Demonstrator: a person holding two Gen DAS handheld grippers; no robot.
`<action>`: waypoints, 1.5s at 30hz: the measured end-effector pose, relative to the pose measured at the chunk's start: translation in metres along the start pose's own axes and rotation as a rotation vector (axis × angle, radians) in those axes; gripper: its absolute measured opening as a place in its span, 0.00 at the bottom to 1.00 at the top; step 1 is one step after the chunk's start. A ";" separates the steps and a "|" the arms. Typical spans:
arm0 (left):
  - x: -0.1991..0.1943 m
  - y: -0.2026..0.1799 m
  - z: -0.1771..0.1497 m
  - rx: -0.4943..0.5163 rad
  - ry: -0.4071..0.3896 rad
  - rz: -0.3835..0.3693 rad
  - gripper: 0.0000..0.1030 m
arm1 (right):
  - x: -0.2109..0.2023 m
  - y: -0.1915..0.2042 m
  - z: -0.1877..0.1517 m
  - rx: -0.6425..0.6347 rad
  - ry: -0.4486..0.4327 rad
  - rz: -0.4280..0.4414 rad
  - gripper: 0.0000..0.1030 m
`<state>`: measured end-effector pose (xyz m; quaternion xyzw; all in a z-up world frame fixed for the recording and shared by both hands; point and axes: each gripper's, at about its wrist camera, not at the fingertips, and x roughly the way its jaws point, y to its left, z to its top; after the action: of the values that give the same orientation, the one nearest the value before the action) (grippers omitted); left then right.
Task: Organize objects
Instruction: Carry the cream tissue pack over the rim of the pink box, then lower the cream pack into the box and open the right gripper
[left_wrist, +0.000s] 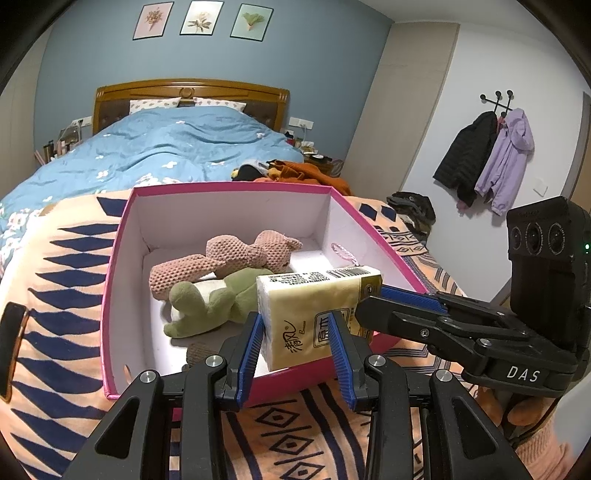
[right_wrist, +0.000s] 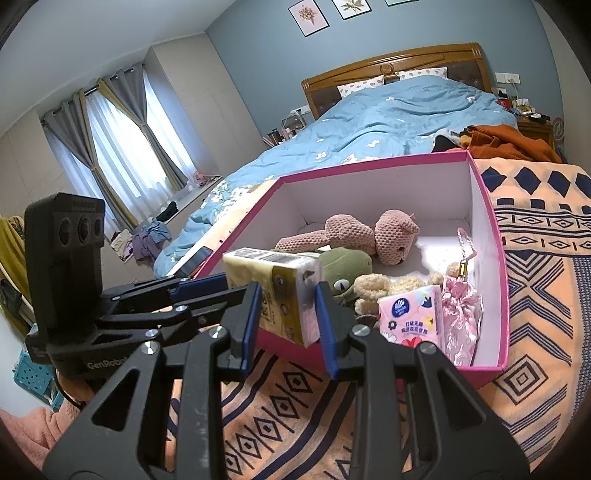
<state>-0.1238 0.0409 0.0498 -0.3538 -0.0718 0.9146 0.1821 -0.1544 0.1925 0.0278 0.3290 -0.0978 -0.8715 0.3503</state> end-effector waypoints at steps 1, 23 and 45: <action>0.001 0.000 0.000 -0.001 0.001 0.001 0.35 | 0.000 0.000 0.000 0.001 0.000 0.001 0.32; 0.018 0.009 -0.002 -0.023 0.041 0.017 0.35 | 0.016 -0.008 -0.002 0.017 0.031 -0.011 0.33; 0.033 0.018 -0.002 -0.026 0.073 0.039 0.35 | 0.032 -0.009 -0.002 0.011 0.064 -0.076 0.33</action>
<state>-0.1499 0.0364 0.0231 -0.3908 -0.0701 0.9034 0.1621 -0.1756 0.1776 0.0062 0.3620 -0.0788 -0.8727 0.3179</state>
